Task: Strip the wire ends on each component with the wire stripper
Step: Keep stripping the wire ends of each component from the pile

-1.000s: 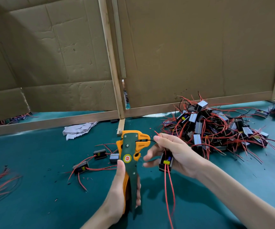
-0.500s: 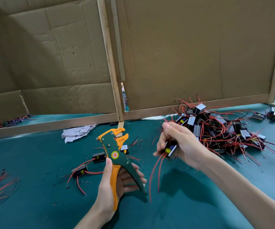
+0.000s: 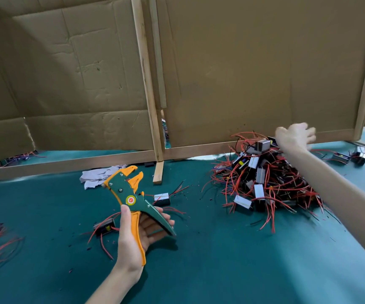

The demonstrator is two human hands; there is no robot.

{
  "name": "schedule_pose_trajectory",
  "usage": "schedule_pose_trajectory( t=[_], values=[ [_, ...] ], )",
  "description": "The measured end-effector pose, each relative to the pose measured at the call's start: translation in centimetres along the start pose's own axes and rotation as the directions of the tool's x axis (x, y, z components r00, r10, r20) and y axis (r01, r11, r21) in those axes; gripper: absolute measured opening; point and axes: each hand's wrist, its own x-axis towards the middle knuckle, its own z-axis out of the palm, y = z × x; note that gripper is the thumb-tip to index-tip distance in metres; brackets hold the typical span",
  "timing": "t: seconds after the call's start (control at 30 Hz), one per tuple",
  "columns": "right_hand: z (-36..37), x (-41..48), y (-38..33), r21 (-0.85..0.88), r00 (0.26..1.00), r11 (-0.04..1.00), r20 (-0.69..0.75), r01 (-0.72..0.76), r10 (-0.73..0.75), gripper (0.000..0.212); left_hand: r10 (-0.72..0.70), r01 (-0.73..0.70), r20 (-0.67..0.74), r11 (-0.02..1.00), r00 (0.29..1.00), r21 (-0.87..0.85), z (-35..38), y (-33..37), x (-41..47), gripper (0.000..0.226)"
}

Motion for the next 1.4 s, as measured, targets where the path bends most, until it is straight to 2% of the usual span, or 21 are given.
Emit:
schedule_pose_trajectory(
  t=[0.07, 0.1, 0.13, 0.17, 0.23, 0.3, 0.37, 0.5, 0.63, 0.7, 0.77, 0.9, 0.93, 1.0, 1.07, 1.1, 1.17, 1.23, 1.33, 1.4],
  values=[
    [0.4, -3.1, -0.3, 0.005, 0.956, 0.977, -0.208, 0.215, -0.209, 0.072, 0.022, -0.022, -0.021, 1.0, 1.0, 0.007, -0.1, -0.1, 0.2, 0.081],
    [0.9, -5.1, -0.5, -0.003, 0.889, 0.925, -0.274, 0.38, -0.366, 0.071, 0.026, -0.026, -0.03, 1.0, 0.999, 0.002, -0.2, -0.1, 0.3, 0.079],
    [1.7, -7.2, -0.5, -0.007, 0.808, 0.842, -0.28, 0.539, -0.519, 0.066, 0.026, -0.026, -0.036, 1.0, 0.999, -0.004, -0.2, -0.1, 0.3, 0.078],
    [2.7, -9.4, -0.6, 0.009, 0.729, 0.742, -0.199, 0.67, -0.655, 0.058, 0.026, -0.026, -0.042, 1.0, 0.999, -0.007, -0.2, -0.1, 0.4, 0.077],
    [4.9, -12.9, -1.0, 0.071, 0.584, 0.604, 0.188, 0.794, -0.79, 0.044, 0.022, -0.023, -0.054, 1.0, 0.998, -0.01, -0.2, 0.0, 0.4, 0.076],
    [7.5, -15.9, -1.2, 0.115, 0.445, 0.609, 0.58, 0.785, -0.683, 0.04, 0.017, -0.018, -0.072, 1.0, 0.997, -0.016, -0.2, 0.1, 0.5, 0.076],
    [10.1, -18.2, -1.0, 0.1, 0.397, 0.663, 0.732, 0.742, -0.554, 0.041, 0.015, -0.016, -0.082, 1.0, 0.997, -0.009, -0.2, 0.2, 0.5, 0.075],
    [13.5, -19.8, -0.1, -0.021, 0.44, 0.698, 0.79, 0.716, -0.428, 0.032, 0.001, 0.0, -0.082, 1.0, 0.997, 0.008, -0.1, 0.1, 0.4, 0.077],
    [13.8, -19.2, 0.5, 0.037, 0.585, 0.809, 0.671, 0.587, -0.455, 0.042, -0.008, 0.01, -0.077, 1.0, 0.997, 0.028, -0.2, 0.0, 0.5, 0.081],
    [13.4, -18.4, 0.7, 0.061, 0.628, 0.828, 0.621, 0.558, -0.469, 0.038, -0.009, 0.013, -0.072, 0.999, 0.997, 0.047, -0.2, 0.0, 0.4, 0.084],
    [12.8, -17.9, 1.0, 0.084, 0.604, 0.83, 0.646, 0.551, -0.466, 0.03, -0.011, 0.015, -0.064, 0.998, 0.998, 0.061, -0.1, -0.1, 0.3, 0.085],
    [13.3, -18.8, 0.9, 0.111, 0.485, 0.807, 0.749, 0.58, -0.451, 0.032, -0.01, 0.014, -0.068, 0.998, 0.998, 0.059, 0.0, 0.0, 0.2, 0.086],
    [13.7, -19.2, 0.8, 0.082, 0.484, 0.797, 0.756, 0.598, -0.441, 0.034, -0.009, 0.013, -0.069, 0.998, 0.998, 0.06, 0.0, 0.0, 0.2, 0.086],
    [14.3, -20.0, 0.4, 0.013, 0.529, 0.799, 0.743, 0.601, -0.41, 0.039, -0.007, 0.011, -0.07, 0.998, 0.998, 0.064, 0.0, 0.0, 0.2, 0.085],
    [14.7, -20.3, 0.0, -0.004, 0.582, 0.842, 0.724, 0.539, -0.369, 0.04, -0.006, 0.01, -0.071, 0.998, 0.997, 0.062, 0.0, 0.0, 0.1, 0.083],
    [14.8, -20.2, -0.1, 0.034, 0.604, 0.88, 0.714, 0.474, -0.353, 0.04, -0.007, 0.011, -0.071, 0.998, 0.997, 0.062, 0.0, 0.0, 0.1, 0.083],
    [14.5, -19.7, -0.2, 0.232, 0.656, 0.936, 0.668, 0.265, -0.351, 0.032, -0.009, 0.013, -0.072, 0.998, 0.997, 0.058, 0.0, 0.0, 0.2, 0.083],
    [13.5, -18.9, -0.2, 0.42, 0.737, 0.903, 0.58, 0.093, -0.346, 0.017, -0.013, 0.017, -0.07, 0.998, 0.997, 0.059, 0.0, 0.0, 0.2, 0.084],
    [12.1, -17.2, -0.3, 0.582, 0.851, 0.813, 0.416, 0.021, -0.319, 0.012, -0.015, 0.02, -0.065, 0.997, 0.998, 0.068, -0.1, -0.1, 0.2, 0.084],
    [11.0, -16.0, -0.3, 0.627, 0.885, 0.779, 0.355, 0.013, -0.301, 0.009, -0.014, 0.018, -0.065, 0.997, 0.998, 0.074, -0.1, -0.1, 0.2, 0.084]
  ],
)
